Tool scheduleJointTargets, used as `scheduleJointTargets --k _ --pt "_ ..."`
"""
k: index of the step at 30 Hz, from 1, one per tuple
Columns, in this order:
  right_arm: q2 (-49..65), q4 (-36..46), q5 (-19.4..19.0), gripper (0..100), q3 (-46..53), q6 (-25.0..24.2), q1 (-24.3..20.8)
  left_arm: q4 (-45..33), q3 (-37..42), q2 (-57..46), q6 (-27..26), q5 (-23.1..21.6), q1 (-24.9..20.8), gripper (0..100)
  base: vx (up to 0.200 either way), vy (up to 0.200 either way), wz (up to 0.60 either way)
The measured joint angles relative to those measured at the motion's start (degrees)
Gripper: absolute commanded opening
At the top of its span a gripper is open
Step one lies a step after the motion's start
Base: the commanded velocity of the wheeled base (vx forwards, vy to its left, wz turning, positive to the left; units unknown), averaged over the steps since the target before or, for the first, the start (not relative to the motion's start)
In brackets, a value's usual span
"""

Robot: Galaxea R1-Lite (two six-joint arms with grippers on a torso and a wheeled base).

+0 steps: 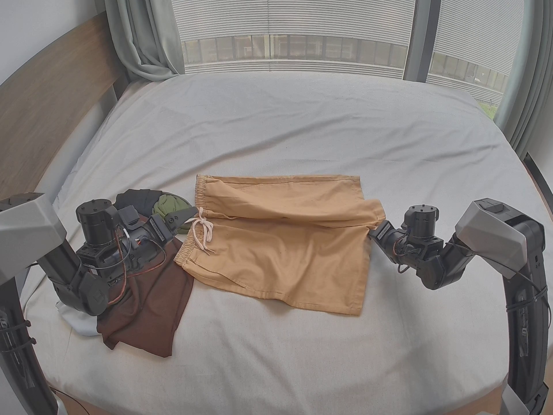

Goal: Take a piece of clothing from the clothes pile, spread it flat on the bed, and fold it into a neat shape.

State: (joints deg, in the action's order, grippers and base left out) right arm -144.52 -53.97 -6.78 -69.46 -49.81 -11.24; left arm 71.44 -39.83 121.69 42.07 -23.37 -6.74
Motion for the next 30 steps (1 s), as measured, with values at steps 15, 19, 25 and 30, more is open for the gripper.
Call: scheduleJointTargets --k 15,19,25,30 --pt "-0.2 0.9 0.0 0 -0.5 3.0 1.3 0.0 0.4 0.3 -0.9 0.1 0.3 100 0.000 0.000 0.00" --pt "0.0 0.5 0.3 100 -0.5 3.4 1.3 0.0 0.5 0.3 -1.0 -0.1 0.3 100 0.000 0.000 0.00" --pt "1.4 -0.3 1.4 100 1.2 5.3 1.3 0.0 0.9 0.4 -1.0 -1.2 0.5 100 0.000 0.000 0.00" --pt "4.7 -3.5 2.3 100 4.9 6.5 2.3 0.0 1.0 0.4 -1.0 -1.3 0.5 100 0.000 0.000 0.00"
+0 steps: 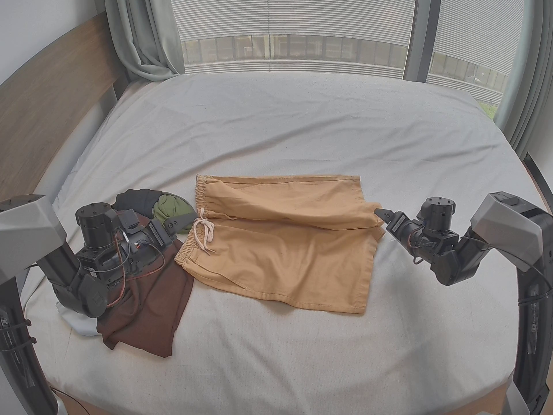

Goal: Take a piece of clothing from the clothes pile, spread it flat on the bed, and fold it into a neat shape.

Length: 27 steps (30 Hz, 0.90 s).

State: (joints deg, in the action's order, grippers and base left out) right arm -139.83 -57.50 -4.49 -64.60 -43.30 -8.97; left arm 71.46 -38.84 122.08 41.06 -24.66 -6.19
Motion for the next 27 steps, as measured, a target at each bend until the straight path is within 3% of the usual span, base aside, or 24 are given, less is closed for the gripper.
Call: scheduleJointTargets --k 8,15,27 --pt "7.4 -5.6 -0.1 100 11.7 0.3 -0.4 -0.4 0.8 0.0 -0.2 -0.1 0.0 100 0.000 0.000 0.00" --pt "11.6 -14.4 -0.8 100 20.4 0.3 -3.3 -0.9 1.7 1.2 -1.4 0.1 0.1 100 0.000 0.000 0.00" --pt "13.3 -15.2 -1.1 100 22.2 0.3 -4.5 -0.4 -0.2 8.6 -5.0 2.5 1.5 100 0.000 0.000 0.00"
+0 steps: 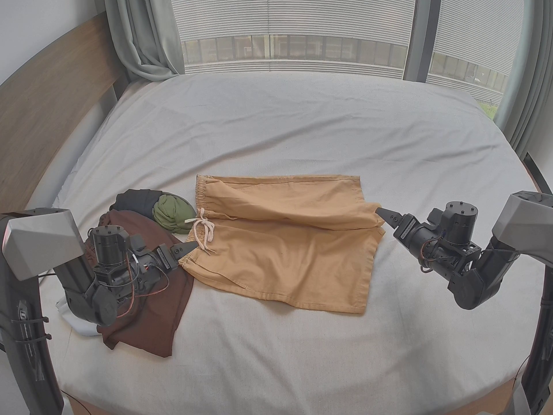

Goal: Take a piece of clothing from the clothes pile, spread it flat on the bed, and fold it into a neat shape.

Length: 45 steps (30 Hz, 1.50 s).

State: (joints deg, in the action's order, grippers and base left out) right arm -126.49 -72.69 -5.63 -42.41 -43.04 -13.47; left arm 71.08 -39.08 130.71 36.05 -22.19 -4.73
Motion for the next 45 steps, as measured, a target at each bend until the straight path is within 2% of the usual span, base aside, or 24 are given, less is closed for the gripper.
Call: scheduleJointTargets --k 24,45 --pt "-0.1 -3.0 0.0 100 -0.9 0.0 0.0 0.8 -8.1 9.0 0.1 4.5 1.3 100 0.000 0.000 0.00" --pt "-0.1 -3.3 0.0 100 -0.9 0.0 -0.2 2.8 -11.4 12.6 0.5 4.8 0.1 100 0.000 0.000 0.00"
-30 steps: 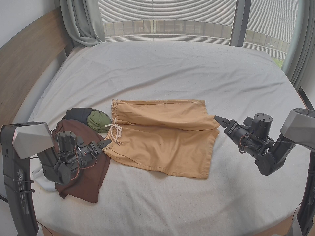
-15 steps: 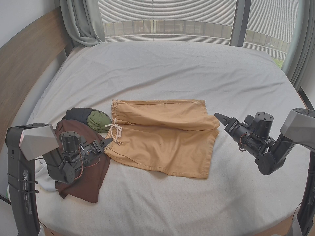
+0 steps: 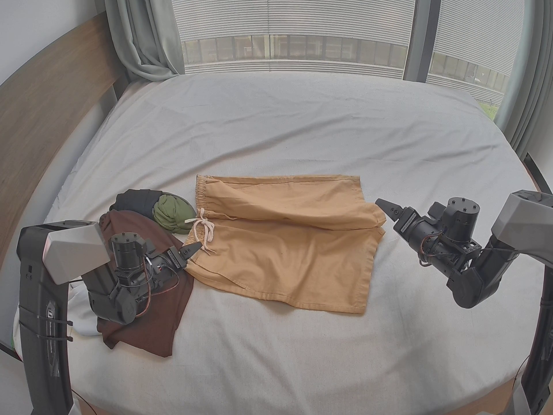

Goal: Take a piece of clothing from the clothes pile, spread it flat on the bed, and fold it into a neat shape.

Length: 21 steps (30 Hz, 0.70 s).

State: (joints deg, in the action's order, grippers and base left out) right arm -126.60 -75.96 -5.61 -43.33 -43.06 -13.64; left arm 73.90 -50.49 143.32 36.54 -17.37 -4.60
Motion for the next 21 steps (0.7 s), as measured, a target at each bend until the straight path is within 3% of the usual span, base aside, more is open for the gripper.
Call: scheduleJointTargets --k 3,4,12,21 --pt "0.0 0.0 0.0 100 0.1 0.0 0.0 0.0 -0.3 0.2 0.1 0.0 0.0 100 0.000 0.000 0.00" --pt "-0.1 0.0 0.0 100 0.1 0.0 0.0 0.0 -0.4 0.3 0.1 0.0 -0.1 0 0.000 0.000 0.00" --pt "-0.4 0.0 -0.2 100 0.6 0.1 -0.1 -0.1 -0.7 0.5 0.1 0.0 0.0 0 0.000 0.000 0.00" --pt "-3.3 0.8 -3.0 100 3.9 2.0 -0.1 0.4 -0.5 0.6 0.1 0.0 0.0 0 0.000 0.000 0.00"
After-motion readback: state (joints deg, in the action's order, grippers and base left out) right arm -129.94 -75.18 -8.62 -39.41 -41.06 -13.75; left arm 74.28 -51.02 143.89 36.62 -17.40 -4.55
